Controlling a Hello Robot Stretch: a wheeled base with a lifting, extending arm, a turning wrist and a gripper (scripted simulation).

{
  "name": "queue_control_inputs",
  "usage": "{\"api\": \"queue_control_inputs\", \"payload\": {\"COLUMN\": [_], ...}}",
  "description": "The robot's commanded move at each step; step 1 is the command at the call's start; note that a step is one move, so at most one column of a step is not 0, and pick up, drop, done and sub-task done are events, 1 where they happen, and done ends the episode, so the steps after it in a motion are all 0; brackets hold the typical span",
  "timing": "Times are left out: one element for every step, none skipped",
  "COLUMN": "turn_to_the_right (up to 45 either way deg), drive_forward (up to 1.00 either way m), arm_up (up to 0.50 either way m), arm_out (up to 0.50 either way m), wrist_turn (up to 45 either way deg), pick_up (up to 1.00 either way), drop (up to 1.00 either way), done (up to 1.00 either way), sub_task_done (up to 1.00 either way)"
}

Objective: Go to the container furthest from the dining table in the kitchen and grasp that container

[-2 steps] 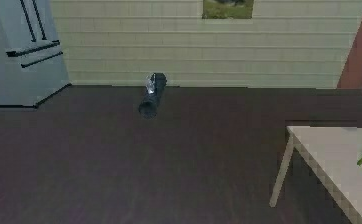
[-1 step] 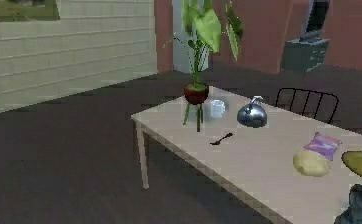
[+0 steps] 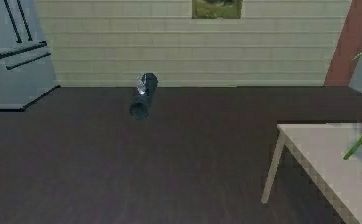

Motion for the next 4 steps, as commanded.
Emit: {"api": "queue_control_inputs", "payload": {"turn_to_the_right": [0.0, 0.0, 3.0, 0.0], "drive_forward": [1.00, 0.50, 0.00, 1.00], "arm_up": [0.00, 0.00, 0.00, 0.00], "arm_out": [0.00, 0.00, 0.00, 0.00], "wrist_turn": [0.0, 0.0, 0.0, 0.0], "pick_up": [0.00, 0.00, 0.00, 0.00], "drop": [0.00, 0.00, 0.00, 0.00], "done": [0.00, 0.00, 0.00, 0.00], "sub_task_done": [0.00, 0.00, 0.00, 0.00]}}
